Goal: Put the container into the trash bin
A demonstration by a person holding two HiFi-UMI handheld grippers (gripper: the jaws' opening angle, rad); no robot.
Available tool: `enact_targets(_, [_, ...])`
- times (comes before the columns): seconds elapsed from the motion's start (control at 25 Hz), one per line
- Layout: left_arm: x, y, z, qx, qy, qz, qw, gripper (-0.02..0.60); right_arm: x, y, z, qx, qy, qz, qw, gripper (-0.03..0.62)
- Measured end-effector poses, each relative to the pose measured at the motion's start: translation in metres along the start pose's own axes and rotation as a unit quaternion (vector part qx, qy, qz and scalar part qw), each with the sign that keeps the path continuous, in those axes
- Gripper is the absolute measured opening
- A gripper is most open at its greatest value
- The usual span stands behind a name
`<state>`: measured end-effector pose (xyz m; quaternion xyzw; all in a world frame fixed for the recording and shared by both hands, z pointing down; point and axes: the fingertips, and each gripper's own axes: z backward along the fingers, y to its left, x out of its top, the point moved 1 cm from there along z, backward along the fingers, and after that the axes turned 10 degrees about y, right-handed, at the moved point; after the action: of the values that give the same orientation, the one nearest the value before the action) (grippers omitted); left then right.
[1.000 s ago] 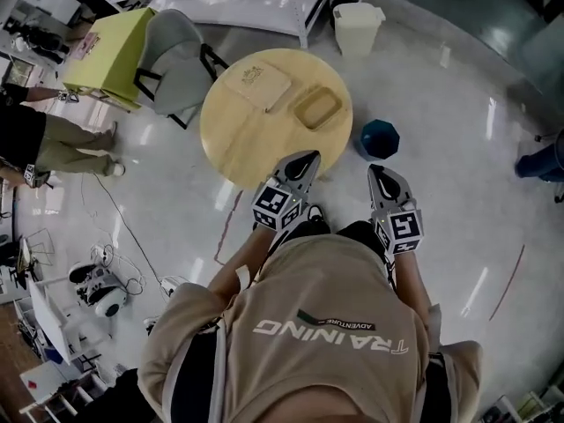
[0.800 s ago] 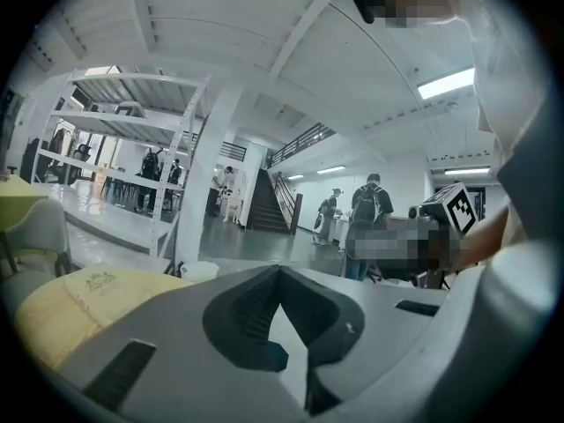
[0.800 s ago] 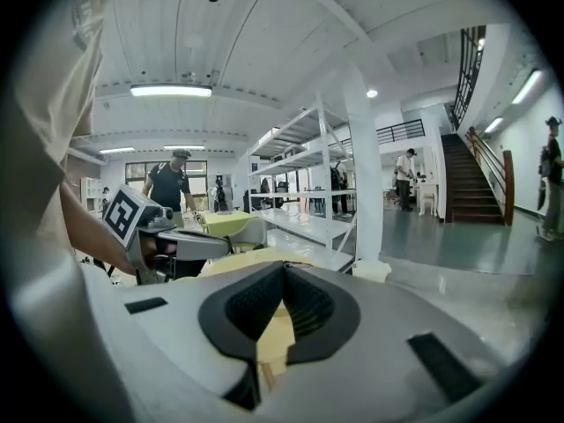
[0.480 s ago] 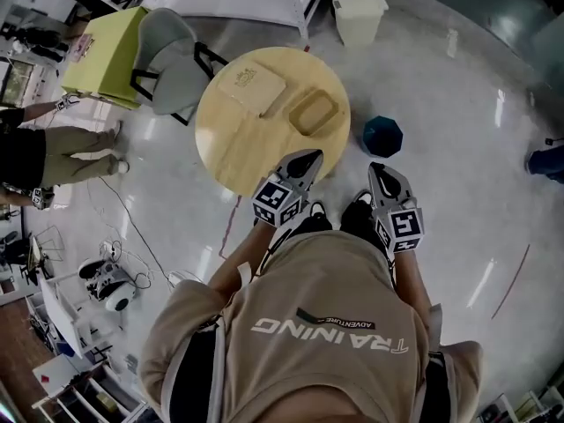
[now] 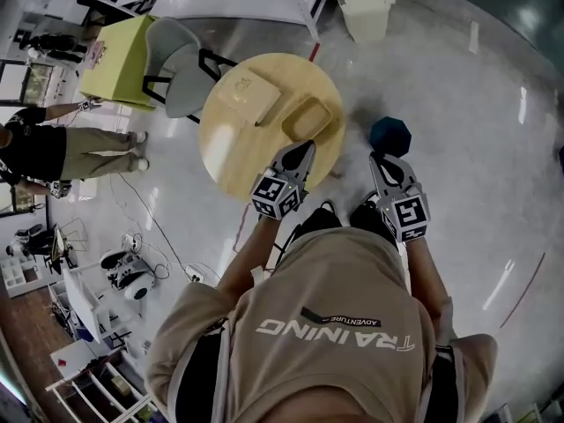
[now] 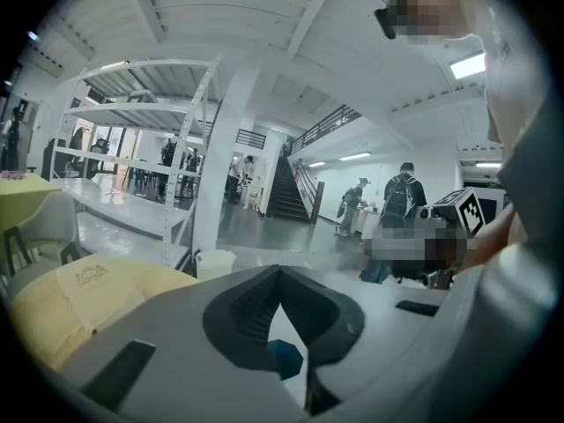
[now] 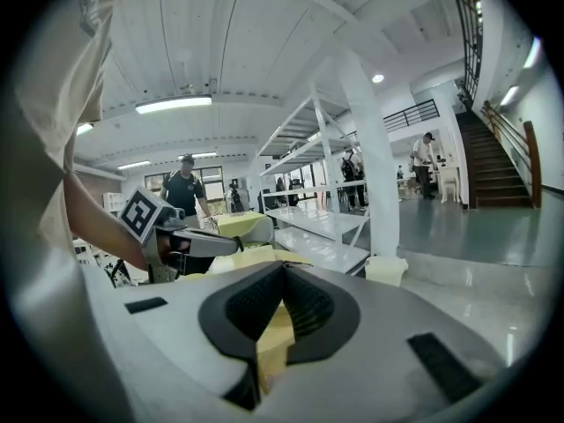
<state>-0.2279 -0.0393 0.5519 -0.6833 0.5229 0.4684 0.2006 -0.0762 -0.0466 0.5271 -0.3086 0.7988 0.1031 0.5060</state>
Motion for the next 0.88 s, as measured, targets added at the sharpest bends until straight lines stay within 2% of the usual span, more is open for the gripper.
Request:
enact_targets(0.16, [-0.004, 0.01, -0.012, 0.017, 0.016, -0.004, 0.9997, 0.002, -0.001, -0.002, -0.008, 0.021, 0.01, -0.001, 1.0, 0.005])
enact_targets(0.36, [-0.024, 0.03, -0.025, 0.01, 0.041, 0.008, 0.9991, 0.002, -0.005, 0.005, -0.023, 0.035, 0.02, 0.004, 0.999, 0.005])
enact_targets(0.56, [-0.04, 0.051, -0.037, -0.007, 0.077, -0.015, 0.9969, 0.002, 0.005, 0.009, -0.037, 0.013, 0.021, -0.024, 0.999, 0.005])
enact_targets(0.72, [-0.065, 0.069, -0.052, -0.021, 0.13, -0.036, 0.9907, 0.007, 0.009, 0.011, -0.044, -0.002, 0.027, -0.039, 0.999, 0.005])
enact_targets(0.8, [-0.077, 0.076, -0.061, -0.028, 0.155, -0.037, 0.9868, 0.053, 0.01, 0.008, -0.045, -0.012, 0.031, -0.046, 0.998, 0.005])
enact_targets(0.88, [-0.091, 0.084, -0.073, -0.032, 0.182, -0.035, 0.9821, 0.062, 0.007, 0.003, -0.045, -0.026, 0.036, -0.055, 0.997, 0.005])
